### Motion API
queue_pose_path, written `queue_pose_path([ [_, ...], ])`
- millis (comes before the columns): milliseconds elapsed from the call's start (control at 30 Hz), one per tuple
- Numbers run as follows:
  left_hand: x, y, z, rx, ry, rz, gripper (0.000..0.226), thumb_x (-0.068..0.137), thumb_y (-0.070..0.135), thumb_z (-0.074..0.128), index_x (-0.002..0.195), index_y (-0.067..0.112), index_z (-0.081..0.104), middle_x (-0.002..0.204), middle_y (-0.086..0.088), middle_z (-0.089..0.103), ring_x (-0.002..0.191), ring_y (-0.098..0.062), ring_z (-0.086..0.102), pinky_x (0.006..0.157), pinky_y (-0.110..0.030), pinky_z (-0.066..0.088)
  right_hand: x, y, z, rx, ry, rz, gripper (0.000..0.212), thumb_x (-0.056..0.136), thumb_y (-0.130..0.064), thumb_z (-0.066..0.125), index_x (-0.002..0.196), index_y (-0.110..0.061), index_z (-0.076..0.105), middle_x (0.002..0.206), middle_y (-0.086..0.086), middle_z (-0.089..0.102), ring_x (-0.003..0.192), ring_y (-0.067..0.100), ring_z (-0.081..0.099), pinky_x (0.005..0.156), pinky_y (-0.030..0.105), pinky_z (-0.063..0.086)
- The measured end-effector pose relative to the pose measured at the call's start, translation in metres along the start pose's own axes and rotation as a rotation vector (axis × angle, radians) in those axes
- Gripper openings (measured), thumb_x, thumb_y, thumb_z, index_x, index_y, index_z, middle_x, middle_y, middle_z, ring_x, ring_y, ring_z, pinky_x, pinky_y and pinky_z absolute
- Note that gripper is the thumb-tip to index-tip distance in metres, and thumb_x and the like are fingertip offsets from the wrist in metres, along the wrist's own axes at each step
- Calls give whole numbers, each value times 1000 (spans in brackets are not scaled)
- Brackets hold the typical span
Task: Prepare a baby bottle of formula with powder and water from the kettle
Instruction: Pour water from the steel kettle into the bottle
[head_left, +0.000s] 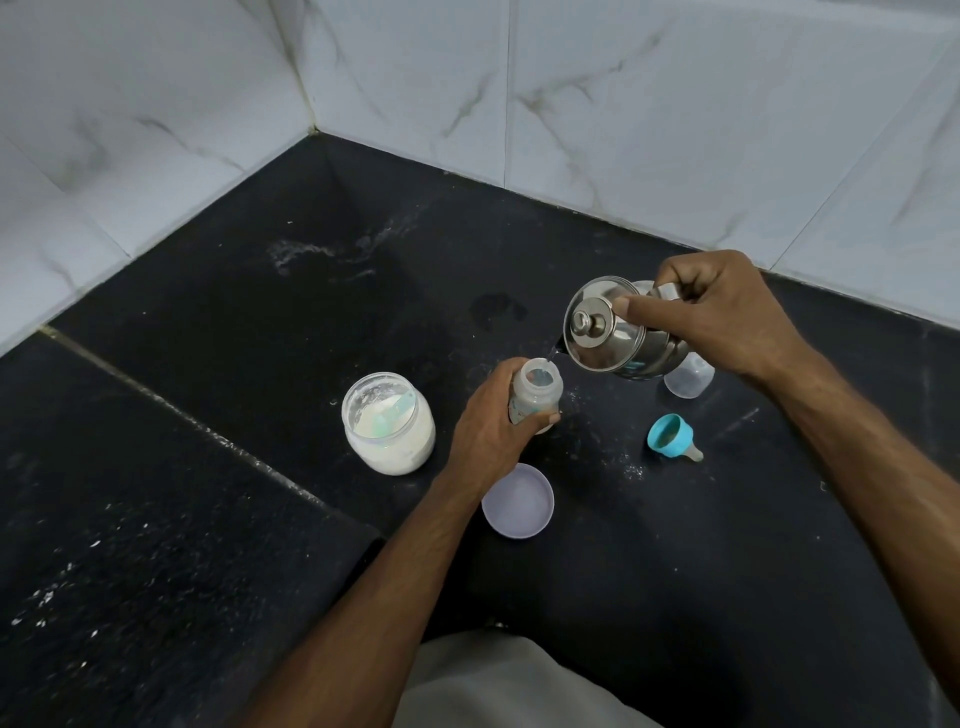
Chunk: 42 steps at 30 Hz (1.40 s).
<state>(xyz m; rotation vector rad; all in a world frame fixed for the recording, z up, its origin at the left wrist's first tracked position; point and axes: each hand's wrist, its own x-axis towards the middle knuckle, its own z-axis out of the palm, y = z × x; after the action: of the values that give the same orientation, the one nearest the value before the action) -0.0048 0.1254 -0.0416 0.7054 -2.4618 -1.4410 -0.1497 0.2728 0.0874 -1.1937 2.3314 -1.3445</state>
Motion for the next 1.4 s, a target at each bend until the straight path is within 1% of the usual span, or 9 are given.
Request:
queue_pose_path([
  [167, -1, 0, 0, -3, -1, -3, 60, 82, 21, 74, 134, 16, 43, 136, -3, 53, 125, -16, 48, 108, -30, 36, -1, -1, 0, 6, -8, 3, 44, 84, -21, 74, 64, 9, 49, 59, 28, 51, 51, 22, 42, 46, 15, 32],
  [267, 0, 0, 1, -4, 7, -5, 60, 83, 21, 74, 134, 16, 44, 136, -3, 53, 125, -15, 48, 103, -23, 33, -1, -1, 1, 8, -13, 8, 43, 84, -20, 74, 63, 8, 50, 57, 24, 50, 50, 19, 41, 45, 13, 32],
  [600, 0, -2, 1, -9, 12, 4, 59, 83, 22, 73, 134, 18, 44, 136, 0, 52, 120, -8, 47, 102, -21, 33, 0, 0, 0, -3, -16, -17, 42, 84, -21, 74, 64, 8, 52, 58, 25, 52, 50, 18, 43, 45, 12, 33],
  [767, 0, -3, 2, -16, 22, 31, 58, 82, 22, 74, 132, 17, 45, 133, -1, 54, 117, -8, 48, 107, -30, 38, 0, -1, 0, 14, -12, -20, 42, 84, -18, 73, 64, 10, 50, 57, 25, 51, 49, 15, 41, 45, 11, 31],
  [900, -1, -4, 2, -22, 25, 43, 58, 82, 21, 74, 132, 17, 46, 133, -1, 55, 117, -8, 49, 107, -31, 40, 0, 1, -1, 23, -18, -17, 43, 84, -18, 74, 62, 9, 49, 50, 9, 45, 45, 8, 38, 45, 10, 31],
  [1033, 0, -4, 2, -22, 18, 34, 59, 82, 21, 74, 133, 16, 45, 134, -2, 54, 123, -14, 49, 108, -31, 38, 1, 3, 0, 23, -20, -24, 42, 84, -19, 74, 63, 8, 50, 50, 6, 46, 45, 7, 39, 45, 10, 31],
  [1133, 0, -5, 2, -18, 16, 30, 59, 83, 21, 74, 134, 16, 45, 135, -2, 54, 124, -15, 49, 108, -30, 38, 1, 4, -1, 20, -22, -24, 40, 84, -19, 73, 63, 7, 52, 47, -4, 47, 43, 5, 40, 45, 8, 31],
  [1333, 1, -5, 2, -11, 12, 23, 59, 83, 20, 74, 133, 16, 45, 135, -2, 53, 124, -14, 49, 108, -30, 37, 1, 4, 0, 18, -23, -27, 42, 84, -22, 73, 63, 8, 51, 48, -1, 47, 43, 5, 41, 45, 7, 31],
  [1400, 2, -5, 3, -6, 6, 16, 60, 83, 21, 74, 134, 16, 44, 136, -3, 53, 125, -15, 48, 109, -32, 37, 1, 4, 0, 14, -18, -28, 42, 84, -22, 73, 64, 8, 52, 50, 6, 49, 45, 7, 41, 45, 8, 32],
])
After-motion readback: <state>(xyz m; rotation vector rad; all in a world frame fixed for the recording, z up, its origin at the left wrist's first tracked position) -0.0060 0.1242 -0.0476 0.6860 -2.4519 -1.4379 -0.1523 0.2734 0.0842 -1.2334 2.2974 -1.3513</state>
